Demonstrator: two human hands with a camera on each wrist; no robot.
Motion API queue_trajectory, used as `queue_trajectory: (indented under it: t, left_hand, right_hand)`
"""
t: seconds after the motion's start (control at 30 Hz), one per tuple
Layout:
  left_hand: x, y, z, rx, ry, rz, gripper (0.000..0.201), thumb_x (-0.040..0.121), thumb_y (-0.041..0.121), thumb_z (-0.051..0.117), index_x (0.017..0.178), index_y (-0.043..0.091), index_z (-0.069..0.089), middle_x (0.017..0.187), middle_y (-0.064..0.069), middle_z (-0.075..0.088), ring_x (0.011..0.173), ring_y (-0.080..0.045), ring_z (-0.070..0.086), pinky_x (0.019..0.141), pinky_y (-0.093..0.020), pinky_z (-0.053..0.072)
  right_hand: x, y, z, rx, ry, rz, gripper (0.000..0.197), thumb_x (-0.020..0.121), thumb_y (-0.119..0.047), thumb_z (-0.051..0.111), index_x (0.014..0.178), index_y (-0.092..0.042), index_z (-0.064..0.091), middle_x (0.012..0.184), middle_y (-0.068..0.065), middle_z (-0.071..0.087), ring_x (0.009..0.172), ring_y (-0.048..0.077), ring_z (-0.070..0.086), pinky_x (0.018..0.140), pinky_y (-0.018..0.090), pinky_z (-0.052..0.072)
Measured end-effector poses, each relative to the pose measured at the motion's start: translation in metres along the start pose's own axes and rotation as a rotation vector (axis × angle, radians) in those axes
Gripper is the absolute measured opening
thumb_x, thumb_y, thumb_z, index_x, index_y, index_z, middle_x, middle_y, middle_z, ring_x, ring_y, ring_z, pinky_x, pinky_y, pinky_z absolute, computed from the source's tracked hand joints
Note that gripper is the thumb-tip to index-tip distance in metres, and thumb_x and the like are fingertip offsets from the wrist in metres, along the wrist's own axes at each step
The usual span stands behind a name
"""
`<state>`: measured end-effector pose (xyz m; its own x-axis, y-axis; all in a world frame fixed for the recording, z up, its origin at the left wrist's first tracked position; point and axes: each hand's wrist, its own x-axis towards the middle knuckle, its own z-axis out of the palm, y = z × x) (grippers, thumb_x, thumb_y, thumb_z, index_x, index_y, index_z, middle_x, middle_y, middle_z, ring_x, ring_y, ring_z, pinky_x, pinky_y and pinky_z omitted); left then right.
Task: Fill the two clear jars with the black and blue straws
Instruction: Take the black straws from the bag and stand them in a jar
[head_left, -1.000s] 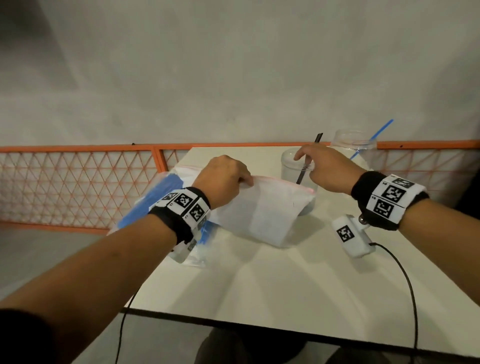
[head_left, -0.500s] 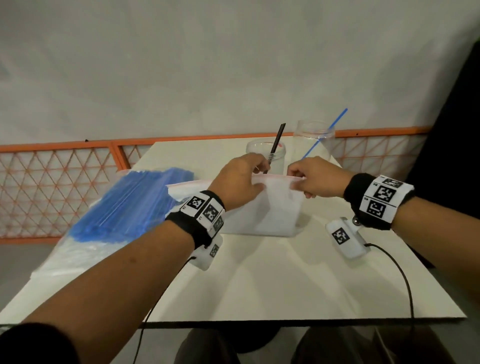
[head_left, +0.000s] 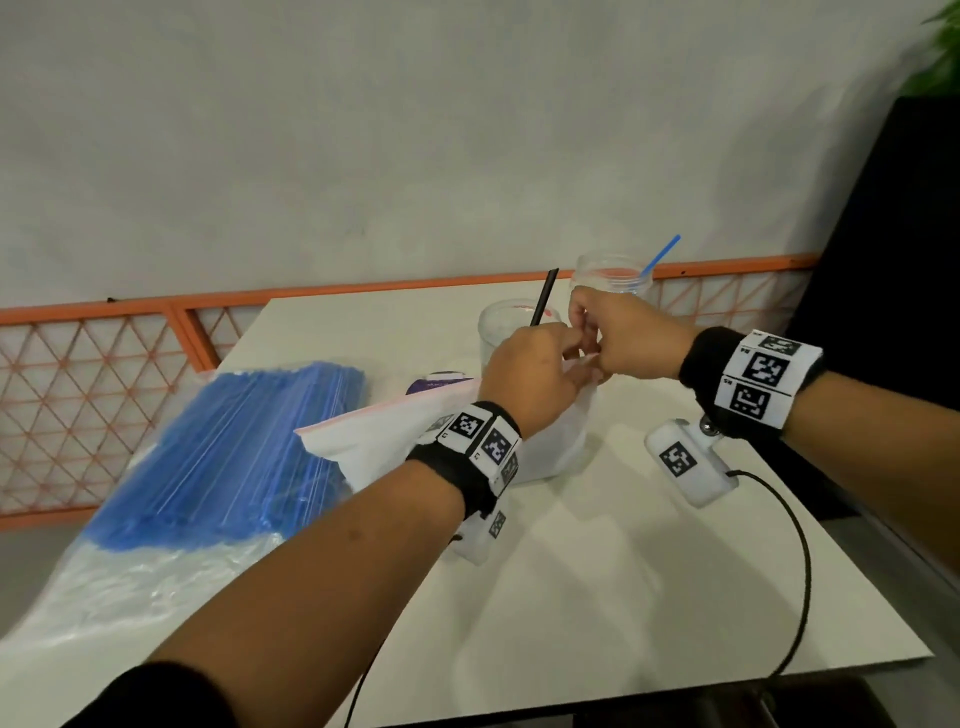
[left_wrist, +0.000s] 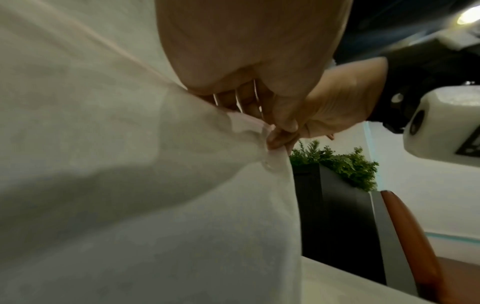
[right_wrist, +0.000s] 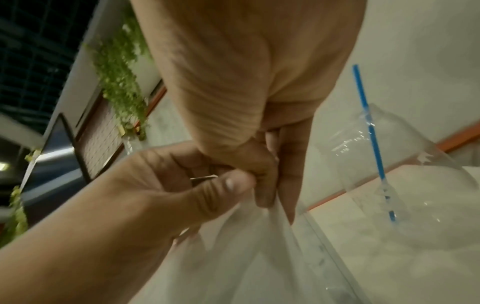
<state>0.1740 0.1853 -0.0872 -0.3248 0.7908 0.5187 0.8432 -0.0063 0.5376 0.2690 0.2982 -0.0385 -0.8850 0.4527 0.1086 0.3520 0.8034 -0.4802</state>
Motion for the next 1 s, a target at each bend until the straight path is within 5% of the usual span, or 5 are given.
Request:
queue_trajectory:
  t: [0.2,0.4,0.57,0.93,1.0]
  left_hand:
    - [0.006,-0.004,0.007,-0.063,0.01,-0.068,0.007,0.081,0.015,0.077,0.088,0.014,0.075,0.076,0.0,0.068,0.071,-0.017,0.061,0.07,-0.03,0.051]
    - [0.004,0.003,0.02,0.112,-0.007,-0.063,0.011,0.085,0.001,0.061,0.086,0.01,0.069,0.084,-0.004,0.071,0.078,-0.022,0.064,0.068,-0.03,0.048]
    - [0.007,0.008,0.018,0.181,-0.076,-0.078,0.008,0.092,0.008,0.059,0.096,0.008,0.065,0.096,-0.009,0.068,0.089,-0.024,0.063,0.075,-0.033,0.048]
    - [-0.001,-0.019,-0.015,0.445,-0.118,-0.108,0.014,0.094,0.024,0.059,0.081,0.021,0.061,0.093,0.003,0.066,0.082,-0.022,0.06,0.07,-0.033,0.043]
    - [-0.01,-0.037,-0.039,0.496,-0.116,-0.155,0.011,0.094,0.023,0.059,0.085,0.02,0.063,0.095,0.001,0.067,0.084,-0.024,0.06,0.074,-0.035,0.047]
  right_hand:
    - [0.002,-0.001,-0.007,0.013,-0.154,-0.034,0.045,0.074,0.007,0.073,0.092,-0.022,0.044,0.089,0.01,0.063,0.076,0.026,0.066,0.069,0.041,0.06]
    - [-0.014,0.018,0.005,0.22,-0.021,0.035,0.041,0.079,0.016,0.062,0.106,-0.01,0.047,0.079,0.016,0.06,0.067,0.033,0.07,0.065,0.04,0.062]
    - [-0.017,0.021,0.01,0.27,0.054,-0.007,0.035,0.078,0.013,0.064,0.096,-0.011,0.047,0.07,0.013,0.06,0.056,0.024,0.066,0.052,0.028,0.058]
    - [-0.006,0.039,0.014,0.162,0.116,0.019,0.029,0.075,0.013,0.062,0.079,-0.013,0.051,0.072,0.013,0.064,0.067,0.029,0.072,0.069,0.044,0.06]
    - [-0.005,0.042,0.014,0.089,0.109,0.013,0.026,0.076,0.013,0.059,0.072,-0.012,0.054,0.068,0.006,0.062,0.062,0.021,0.072,0.067,0.04,0.059]
